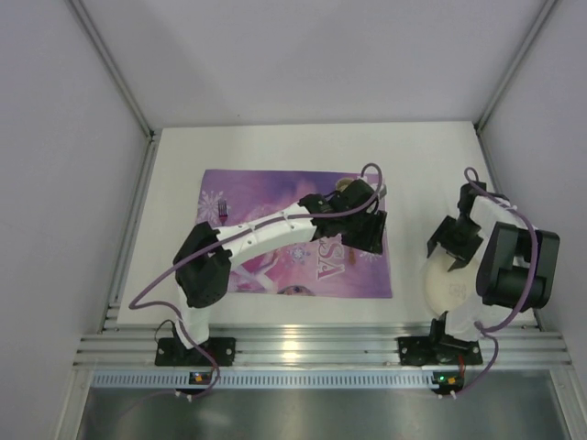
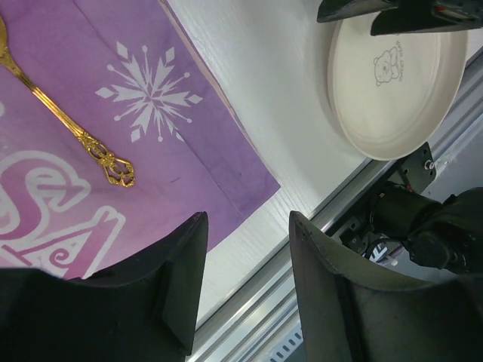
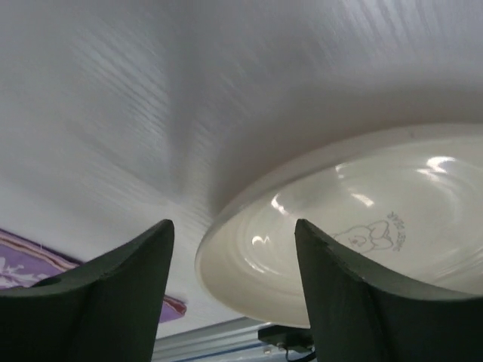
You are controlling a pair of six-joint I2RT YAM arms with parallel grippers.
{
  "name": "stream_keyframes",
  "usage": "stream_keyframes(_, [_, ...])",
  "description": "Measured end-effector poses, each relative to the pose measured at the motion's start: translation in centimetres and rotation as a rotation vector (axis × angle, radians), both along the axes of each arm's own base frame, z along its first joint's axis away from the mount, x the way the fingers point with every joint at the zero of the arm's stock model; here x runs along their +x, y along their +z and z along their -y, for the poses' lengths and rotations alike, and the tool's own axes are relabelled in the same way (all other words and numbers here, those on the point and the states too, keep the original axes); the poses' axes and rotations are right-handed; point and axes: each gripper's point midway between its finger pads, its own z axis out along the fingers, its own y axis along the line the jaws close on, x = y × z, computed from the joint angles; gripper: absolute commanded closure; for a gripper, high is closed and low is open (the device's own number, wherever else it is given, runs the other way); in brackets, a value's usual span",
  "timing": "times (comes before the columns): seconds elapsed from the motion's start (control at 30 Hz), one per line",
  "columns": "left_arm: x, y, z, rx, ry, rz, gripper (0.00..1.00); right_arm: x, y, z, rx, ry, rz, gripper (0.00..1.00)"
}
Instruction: Set the dinner table for one person
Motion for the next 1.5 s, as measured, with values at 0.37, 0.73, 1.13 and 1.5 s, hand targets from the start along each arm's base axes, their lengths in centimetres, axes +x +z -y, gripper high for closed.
stream_keyframes(0.37, [1.0, 1.8, -2.3, -0.003, 0.057, 0.050, 0.46, 2.5, -0.3, 1.3, -0.117, 0.045, -0.016, 1.00])
stream_keyframes(0.73, [1.6, 4.0, 0.4, -0.035, 0.014, 0.094, 0.47, 8.9, 9.2, -7.2, -0.011, 0.181, 0.263, 1.00])
stream_keyframes(1.13, [-0.5, 4.4, 4.4, 0.033, 0.013, 0.233, 0.44, 9.7, 15.5, -12.3, 0.122, 0.227, 0.382, 1.00])
stream_keyframes(1.5, [1.1, 3.4, 3.6, 0.139, 0.126, 0.361, 0.40, 7.9, 16.5, -14.3, 0.209, 0.258, 0.344, 1.00])
